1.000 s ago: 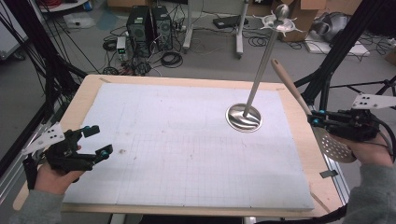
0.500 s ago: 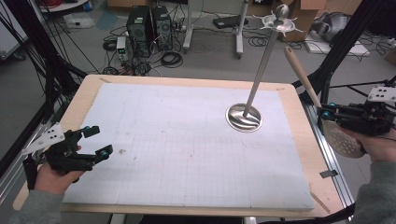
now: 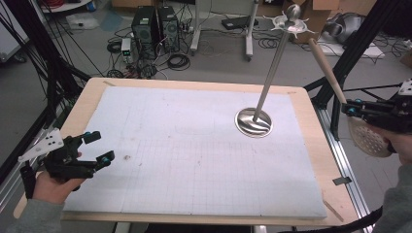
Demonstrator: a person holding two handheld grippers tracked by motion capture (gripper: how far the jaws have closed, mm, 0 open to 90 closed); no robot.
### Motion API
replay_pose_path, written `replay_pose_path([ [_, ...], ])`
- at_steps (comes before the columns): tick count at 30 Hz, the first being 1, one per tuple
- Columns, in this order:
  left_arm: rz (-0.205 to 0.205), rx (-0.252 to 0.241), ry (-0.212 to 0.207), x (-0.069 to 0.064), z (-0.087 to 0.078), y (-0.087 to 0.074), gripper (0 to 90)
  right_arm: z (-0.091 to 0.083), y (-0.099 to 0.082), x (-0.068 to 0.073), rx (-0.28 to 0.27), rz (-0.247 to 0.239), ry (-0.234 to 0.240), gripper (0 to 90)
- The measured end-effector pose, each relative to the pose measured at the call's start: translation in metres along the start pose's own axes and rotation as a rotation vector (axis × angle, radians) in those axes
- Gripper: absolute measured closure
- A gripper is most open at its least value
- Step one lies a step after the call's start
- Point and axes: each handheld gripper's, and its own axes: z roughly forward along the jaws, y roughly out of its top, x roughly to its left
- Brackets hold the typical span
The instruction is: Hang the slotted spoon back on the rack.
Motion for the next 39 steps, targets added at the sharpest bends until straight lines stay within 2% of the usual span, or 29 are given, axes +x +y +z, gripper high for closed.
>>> replay_pose_path([
  [5, -0.003, -0.002, 0.002, 0.000, -0.001, 0.000, 7.9, -0.002, 0.003, -0.006, -0.020, 0.015, -0.006, 77.9],
  [11, -0.003, -0.001, 0.005, 0.001, -0.003, -0.001, 7.9, -0.001, 0.006, -0.009, -0.007, 0.016, -0.014, 77.9],
  [22, -0.006, -0.009, 0.010, 0.001, -0.006, 0.000, 7.9, -0.004, 0.006, -0.015, -0.012, 0.050, -0.030, 77.9],
  [39, -0.008, -0.005, 0.013, 0.003, -0.007, -0.002, 7.9, 0.003, 0.008, -0.019, -0.001, 0.059, -0.014, 77.8],
])
